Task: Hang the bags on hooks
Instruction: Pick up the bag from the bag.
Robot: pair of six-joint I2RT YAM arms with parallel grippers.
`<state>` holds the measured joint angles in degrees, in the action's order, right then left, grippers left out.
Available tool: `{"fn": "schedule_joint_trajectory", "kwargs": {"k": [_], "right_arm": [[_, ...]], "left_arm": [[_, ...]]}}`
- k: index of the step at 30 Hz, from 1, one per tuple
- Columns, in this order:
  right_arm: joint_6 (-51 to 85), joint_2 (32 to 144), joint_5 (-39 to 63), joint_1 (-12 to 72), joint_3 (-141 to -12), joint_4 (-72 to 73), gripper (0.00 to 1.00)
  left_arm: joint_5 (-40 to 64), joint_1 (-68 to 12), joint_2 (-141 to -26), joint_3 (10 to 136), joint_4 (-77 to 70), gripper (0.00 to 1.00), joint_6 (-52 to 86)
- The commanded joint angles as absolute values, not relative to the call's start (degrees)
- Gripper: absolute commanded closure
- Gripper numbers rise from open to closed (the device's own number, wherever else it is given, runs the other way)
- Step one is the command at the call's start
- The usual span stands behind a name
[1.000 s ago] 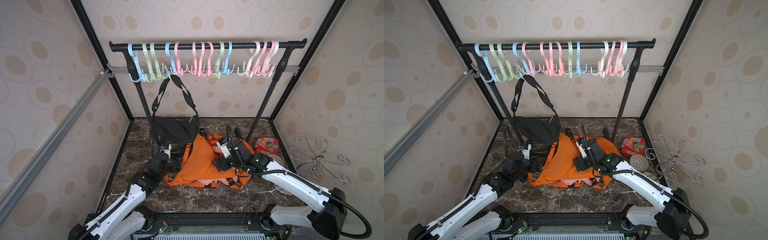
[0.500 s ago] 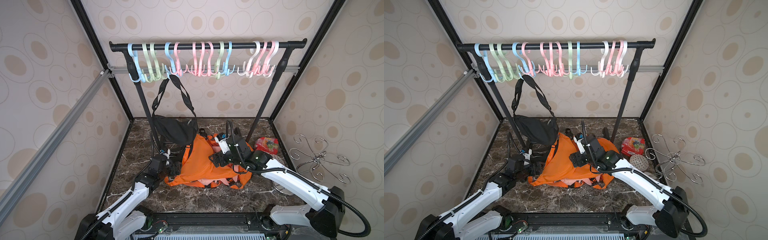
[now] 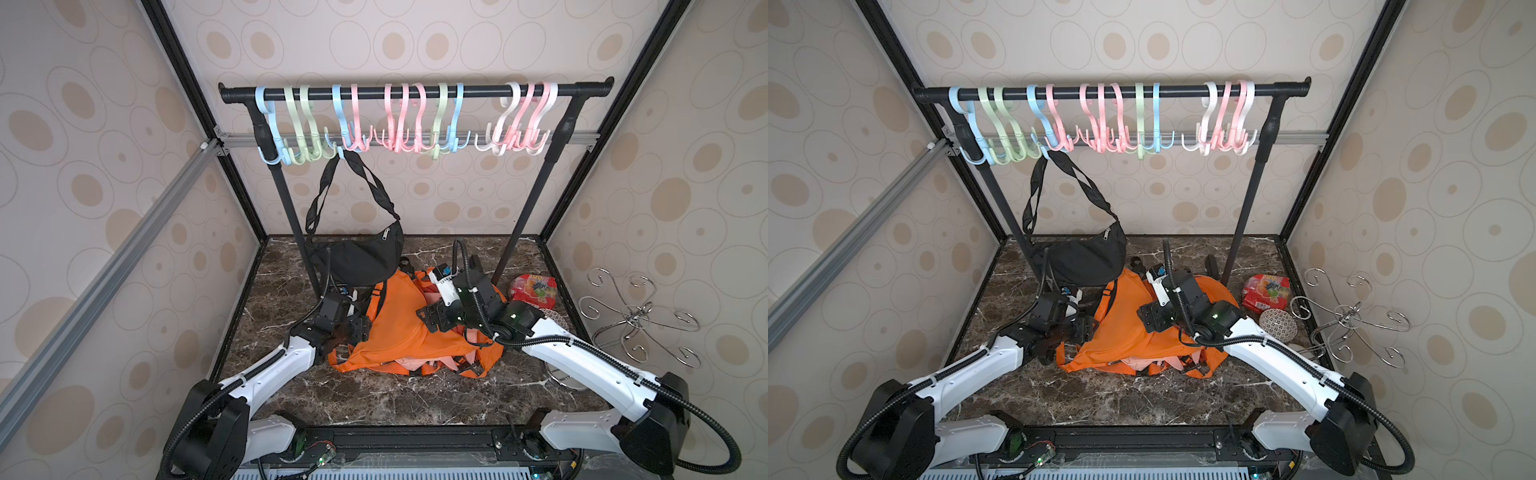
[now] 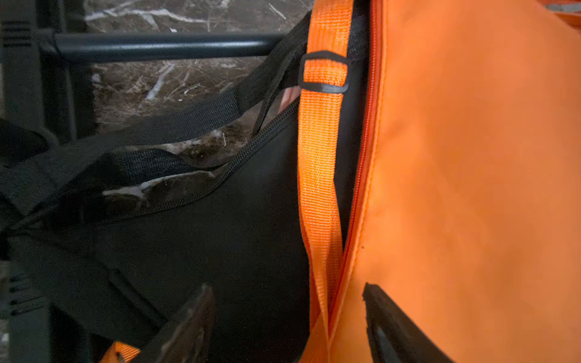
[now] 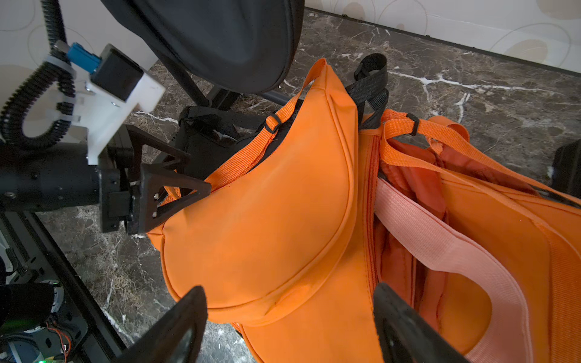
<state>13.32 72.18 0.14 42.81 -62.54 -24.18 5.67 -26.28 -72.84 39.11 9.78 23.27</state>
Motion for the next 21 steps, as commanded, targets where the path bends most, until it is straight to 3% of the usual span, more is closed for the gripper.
{"fn": "schedule_joint_trajectory", "kwargs": {"k": [1,4,8,11,14,21], "right_arm": [[12.48,71.45,-0.64,43.00,-61.99,-23.60,0.15],[11.97,70.55,-1.79,42.97,-61.43,-23.81,0.15],[11.73,69.24,-2.72,42.76,-60.18,-23.49,0.15],[11.78,68.70,-2.98,42.75,-59.43,-22.86,0.16],[11.67,68.16,-3.07,42.70,-59.05,-22.24,0.16],[11.50,66.43,-3.60,42.71,-58.56,-21.29,0.16]], "left_arm": [[4.55,-26.47,-76.85,41.34,10.37,0.36,20.94],[3.69,-26.46,-78.87,41.53,10.11,0.45,20.71],[4.03,-26.48,-79.40,41.78,9.93,0.49,20.58],[1.86,-26.52,-79.38,42.48,11.47,0.80,20.16],[-0.82,-26.52,-78.30,44.12,13.74,1.00,19.67],[-3.69,-26.49,-72.23,50.16,20.22,1.00,17.39]]}}
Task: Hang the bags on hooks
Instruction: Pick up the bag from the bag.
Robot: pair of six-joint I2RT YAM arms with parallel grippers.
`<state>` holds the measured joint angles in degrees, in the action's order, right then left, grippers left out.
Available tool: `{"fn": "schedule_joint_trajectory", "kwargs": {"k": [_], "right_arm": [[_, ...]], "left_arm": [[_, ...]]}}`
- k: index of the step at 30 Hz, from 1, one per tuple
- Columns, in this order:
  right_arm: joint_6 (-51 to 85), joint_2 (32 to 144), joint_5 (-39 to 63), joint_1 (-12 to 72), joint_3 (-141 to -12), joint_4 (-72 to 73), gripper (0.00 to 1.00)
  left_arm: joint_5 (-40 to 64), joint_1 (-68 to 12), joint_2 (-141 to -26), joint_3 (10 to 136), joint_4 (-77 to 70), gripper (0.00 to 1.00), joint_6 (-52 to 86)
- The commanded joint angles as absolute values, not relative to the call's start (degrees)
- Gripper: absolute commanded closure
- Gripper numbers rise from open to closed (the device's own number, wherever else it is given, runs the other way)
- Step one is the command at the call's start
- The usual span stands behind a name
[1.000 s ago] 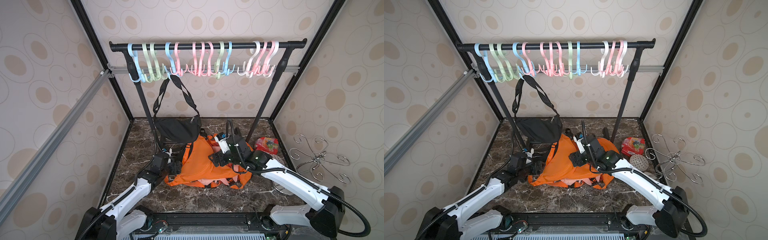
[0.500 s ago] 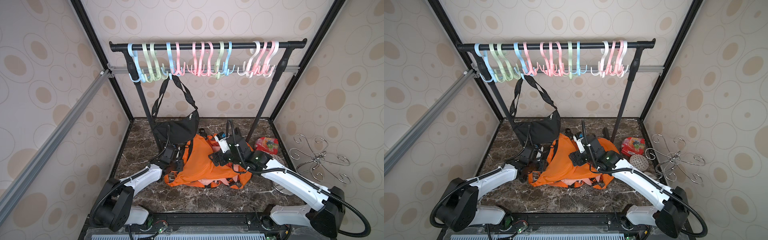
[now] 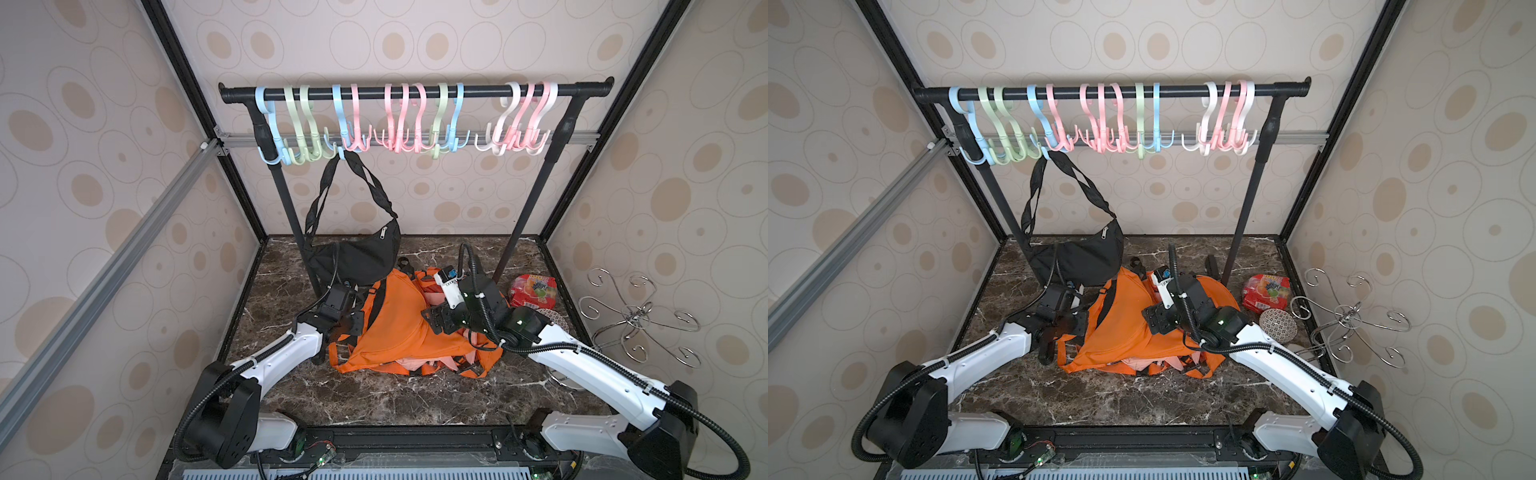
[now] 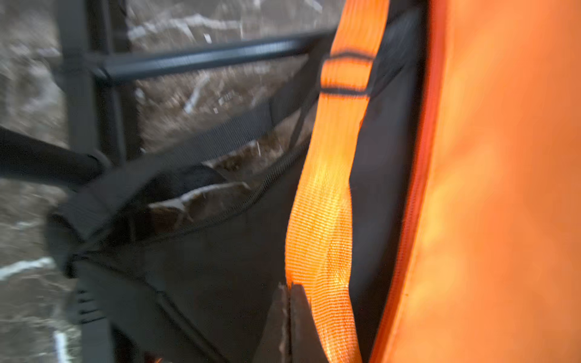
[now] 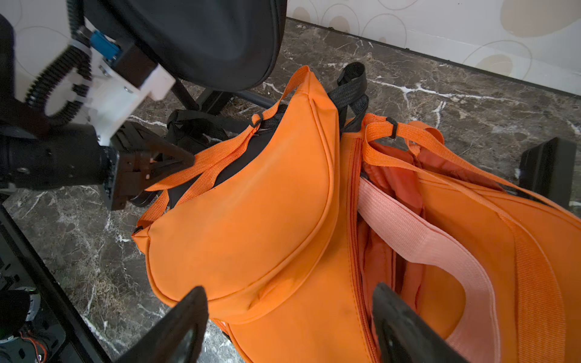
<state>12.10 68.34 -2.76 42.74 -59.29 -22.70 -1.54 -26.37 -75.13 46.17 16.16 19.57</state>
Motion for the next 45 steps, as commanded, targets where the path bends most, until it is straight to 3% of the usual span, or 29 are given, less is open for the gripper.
{"fn": "schedule_joint_trajectory", "kwargs": {"k": [1,9,10,11,13,15,23,32,34,36,39,45], "right_arm": [[11.41,66.15,-3.61,42.71,-58.58,-21.27,0.16],[11.11,64.94,-3.88,42.66,-58.32,-21.09,0.16],[11.03,64.98,-3.77,42.70,-58.36,-21.09,0.16],[11.00,64.96,-3.78,42.67,-58.37,-21.16,0.16],[11.05,65.04,-3.77,42.69,-58.37,-21.18,0.16],[11.02,65.26,-3.78,42.71,-58.45,-20.99,0.16],[11.01,66.00,-3.81,42.59,-58.69,-20.34,0.16],[10.70,65.54,-4.81,42.45,-58.35,-20.22,0.16],[10.68,65.18,-4.90,42.45,-58.23,-20.37,0.16],[10.71,64.55,-5.09,42.45,-57.83,-20.14,0.16],[11.11,63.42,-5.18,42.31,-56.82,-18.98,0.16],[11.69,62.48,-4.45,42.35,-56.80,-18.19,0.17]], "left_arm": [[-3.32,-26.49,-71.92,51.10,21.44,1.00,17.09],[-3.81,-25.65,-69.23,49.74,22.81,0.99,16.62],[-2.74,-25.66,-69.44,49.15,22.13,0.85,16.53],[-1.00,-25.66,-69.68,48.58,21.14,0.62,16.54],[1.42,-25.64,-70.22,47.11,18.75,0.46,17.20],[3.35,-25.72,-71.25,46.39,16.56,0.40,17.49],[6.89,-25.85,-79.16,47.88,10.44,0.35,18.61],[1.25,-25.97,-88.99,49.79,8.85,0.39,17.53],[0.04,-26.06,-89.30,49.92,9.09,0.47,17.57],[-1.30,-26.10,-88.51,50.22,9.98,0.68,17.37],[-3.35,-26.74,-86.16,51.92,12.34,0.89,16.90],[-9.74,-30.42,-81.03,58.83,19.68,0.96,14.99]]}}
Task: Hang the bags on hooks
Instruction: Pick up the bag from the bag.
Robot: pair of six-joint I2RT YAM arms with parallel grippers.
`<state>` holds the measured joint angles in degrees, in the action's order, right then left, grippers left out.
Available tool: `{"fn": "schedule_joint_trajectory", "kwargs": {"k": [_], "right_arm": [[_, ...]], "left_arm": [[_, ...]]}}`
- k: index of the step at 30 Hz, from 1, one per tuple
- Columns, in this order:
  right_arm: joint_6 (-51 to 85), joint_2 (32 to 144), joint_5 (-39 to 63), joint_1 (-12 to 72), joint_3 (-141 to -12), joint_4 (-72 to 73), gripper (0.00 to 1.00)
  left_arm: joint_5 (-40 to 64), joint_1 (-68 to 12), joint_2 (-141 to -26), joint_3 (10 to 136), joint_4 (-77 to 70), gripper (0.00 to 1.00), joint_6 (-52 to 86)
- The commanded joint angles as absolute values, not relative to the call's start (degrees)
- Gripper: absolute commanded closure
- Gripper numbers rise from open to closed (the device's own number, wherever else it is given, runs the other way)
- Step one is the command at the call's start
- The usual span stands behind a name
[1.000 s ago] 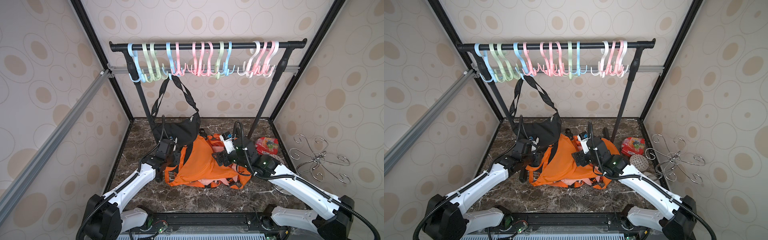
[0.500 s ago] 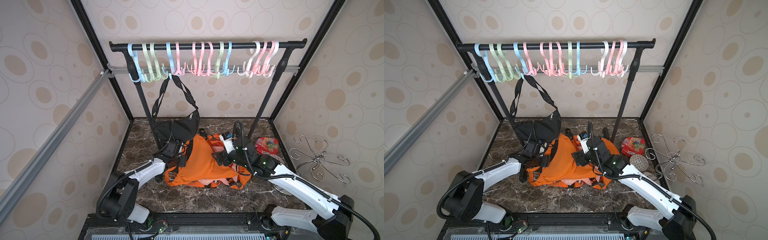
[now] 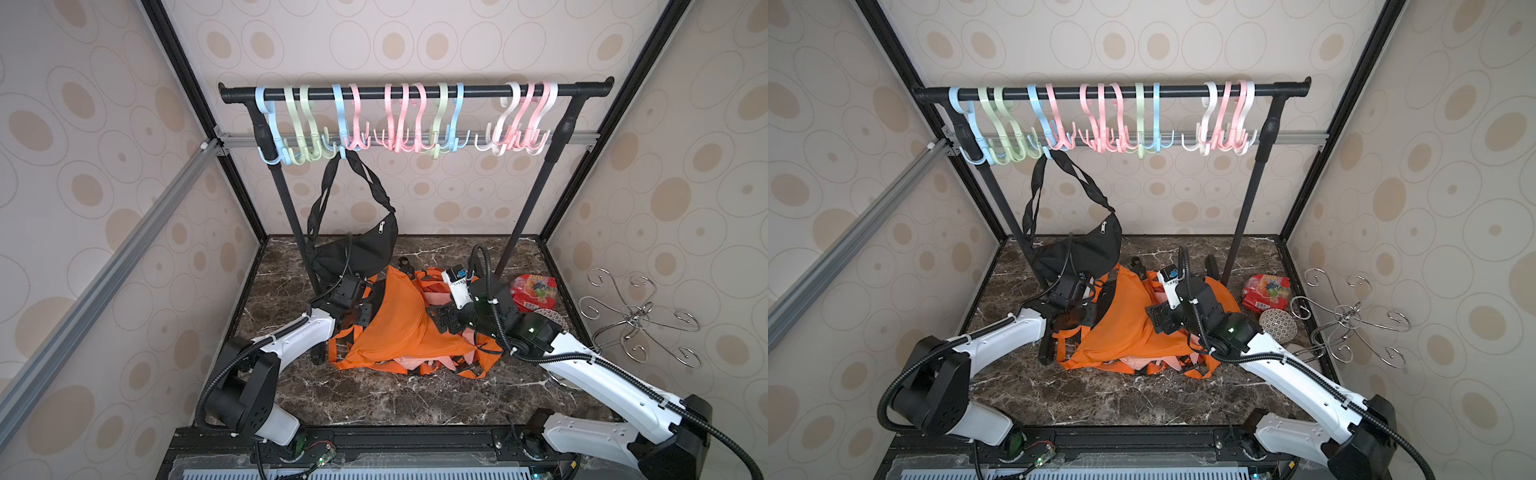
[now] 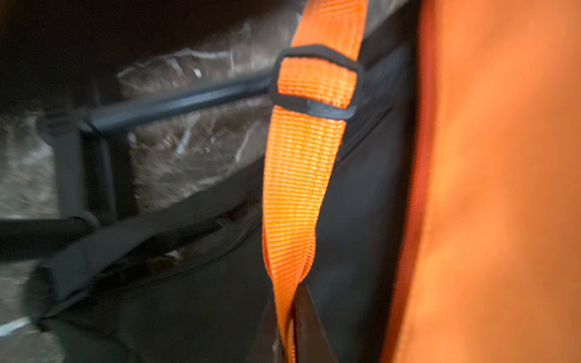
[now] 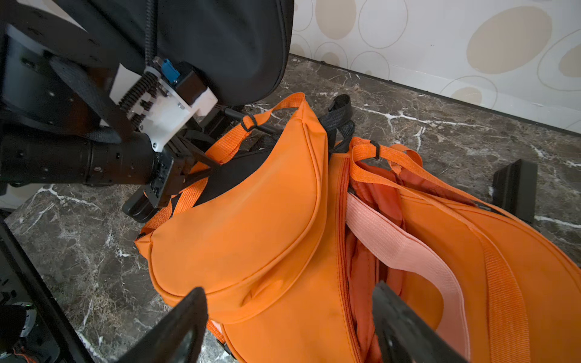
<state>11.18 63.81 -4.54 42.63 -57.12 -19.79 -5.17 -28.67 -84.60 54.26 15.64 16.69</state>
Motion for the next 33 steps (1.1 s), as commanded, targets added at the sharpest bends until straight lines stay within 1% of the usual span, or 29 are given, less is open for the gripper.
{"fn": "schedule_joint_trajectory", "kwargs": {"k": [1,4,6,10,13,17,20,23,33], "right_arm": [[11.62,62.25,-4.40,42.32,-56.92,-18.23,0.17],[11.28,61.20,-3.67,42.34,-57.34,-18.49,0.17],[9.99,60.53,-0.14,42.35,-57.87,-18.63,0.16],[8.26,59.67,8.80,42.36,-59.08,-18.04,0.07],[8.06,59.37,12.85,42.40,-60.68,-17.58,0.04],[3.62,57.74,9.86,42.43,-62.08,-18.73,0.00],[-1.71,56.63,6.37,42.39,-63.03,-19.73,0.00],[-6.28,56.22,3.70,42.43,-64.51,-20.16,0.00],[-12.53,61.83,-0.32,42.76,-73.54,-17.51,0.00]], "left_arm": [[-9.84,-30.67,-80.14,59.58,20.47,0.99,15.11],[-11.23,-32.46,-77.07,62.22,23.23,1.00,15.33],[-12.81,-34.56,-74.74,64.59,25.47,1.00,15.31],[-13.84,-38.99,-72.59,71.70,30.17,1.00,14.82],[-13.15,-42.53,-72.43,78.37,34.01,1.00,13.70],[-5.44,-43.99,-71.13,86.27,35.68,1.00,11.73],[1.72,-44.07,-71.51,92.55,37.38,1.00,10.01],[6.59,-44.12,-73.47,97.87,40.25,1.00,9.05],[11.76,-45.11,-74.84,100.67,41.09,1.00,8.96]]}}
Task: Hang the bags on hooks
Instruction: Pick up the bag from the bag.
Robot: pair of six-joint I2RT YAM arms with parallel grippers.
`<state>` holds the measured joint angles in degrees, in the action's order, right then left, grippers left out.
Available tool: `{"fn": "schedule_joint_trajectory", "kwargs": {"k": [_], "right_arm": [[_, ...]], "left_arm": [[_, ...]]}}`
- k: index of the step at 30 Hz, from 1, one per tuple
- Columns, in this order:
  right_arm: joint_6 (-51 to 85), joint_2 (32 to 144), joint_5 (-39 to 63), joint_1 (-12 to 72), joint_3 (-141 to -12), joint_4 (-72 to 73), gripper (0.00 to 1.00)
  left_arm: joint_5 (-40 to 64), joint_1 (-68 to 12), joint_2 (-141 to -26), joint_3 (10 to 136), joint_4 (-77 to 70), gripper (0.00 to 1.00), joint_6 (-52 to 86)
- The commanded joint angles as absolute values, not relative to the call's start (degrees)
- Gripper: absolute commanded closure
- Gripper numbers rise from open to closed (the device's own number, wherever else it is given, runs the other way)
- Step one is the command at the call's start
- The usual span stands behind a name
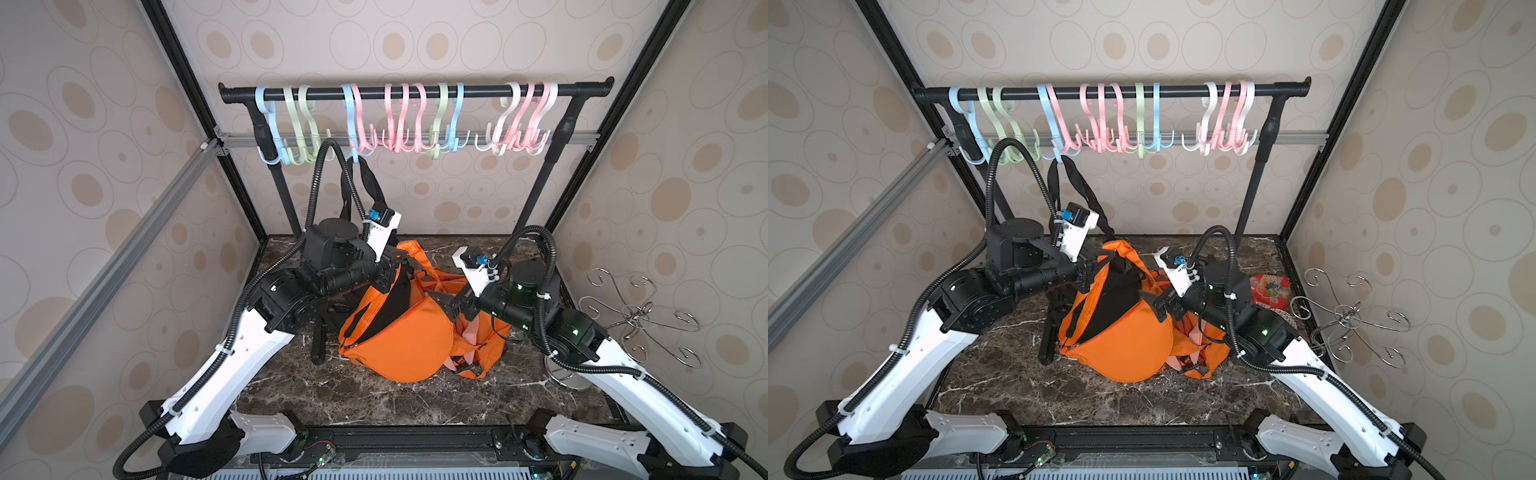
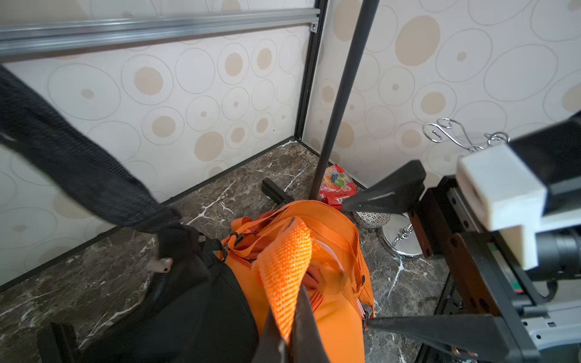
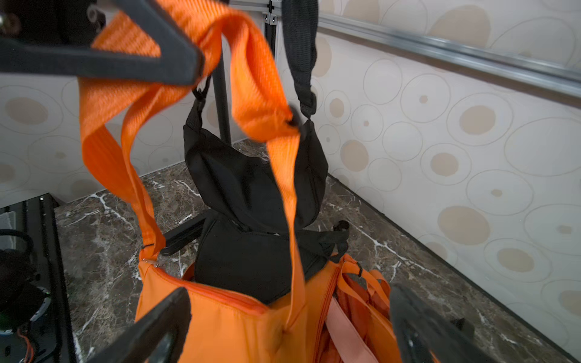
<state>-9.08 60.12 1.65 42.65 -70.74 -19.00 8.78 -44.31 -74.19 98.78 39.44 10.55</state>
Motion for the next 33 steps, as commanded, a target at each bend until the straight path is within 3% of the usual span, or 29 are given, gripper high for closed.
{"fn": "schedule_joint_trajectory", "kwargs": {"k": [1,12,14,16,18,20,21,22,23,25,26,27,30,33], "right_arm": [[-13.32,62.98,-0.55,42.88,-75.19,-17.57,0.00],[-17.75,72.53,0.18,45.46,-84.31,-16.62,0.01],[-18.13,72.90,0.39,45.59,-84.23,-14.42,0.06],[-18.59,73.42,0.48,45.66,-84.48,-12.32,0.18],[-18.90,73.95,0.64,45.70,-85.88,-11.89,0.49],[-18.25,74.34,0.60,45.75,-87.85,-12.04,0.91],[-17.74,74.44,0.16,45.90,-88.73,-12.02,1.00],[-17.42,74.57,0.00,46.05,-89.88,-12.50,1.00],[-17.47,74.83,-0.20,46.47,-91.49,-13.51,1.00],[-17.23,75.43,-1.04,47.38,-95.36,-16.55,1.00],[-17.14,76.06,-1.20,47.88,-98.08,-19.01,1.00],[-16.82,76.72,-1.52,48.41,-100.59,-21.21,1.00],[-17.20,79.60,-4.42,51.64,-108.65,-28.25,1.00],[-18.52,82.07,-9.42,54.98,-114.07,-32.31,1.00]], "left_arm": [[12.11,-45.39,-74.97,101.06,41.28,1.00,8.80],[14.27,-47.09,-74.80,104.19,41.77,1.00,8.44],[15.76,-47.10,-74.44,103.91,41.67,1.00,8.46],[16.82,-47.11,-74.10,103.52,41.67,1.00,8.44],[16.67,-47.08,-73.58,103.04,41.94,1.00,8.14],[15.98,-47.11,-72.85,102.13,42.35,1.00,7.83],[15.63,-47.10,-72.32,101.38,42.17,1.00,7.64],[15.17,-47.17,-71.51,100.19,41.92,0.88,7.43],[14.45,-47.14,-70.38,98.56,41.26,0.58,7.32],[11.18,-47.19,-67.54,93.76,39.29,0.17,6.88],[7.85,-47.24,-65.74,90.80,37.68,0.07,6.92],[5.04,-47.49,-63.79,88.02,35.68,0.01,6.94],[-0.93,-51.68,-58.29,78.77,26.92,0.00,6.98],[-14.42,-61.02,-56.44,72.36,19.14,0.00,5.88]]}}
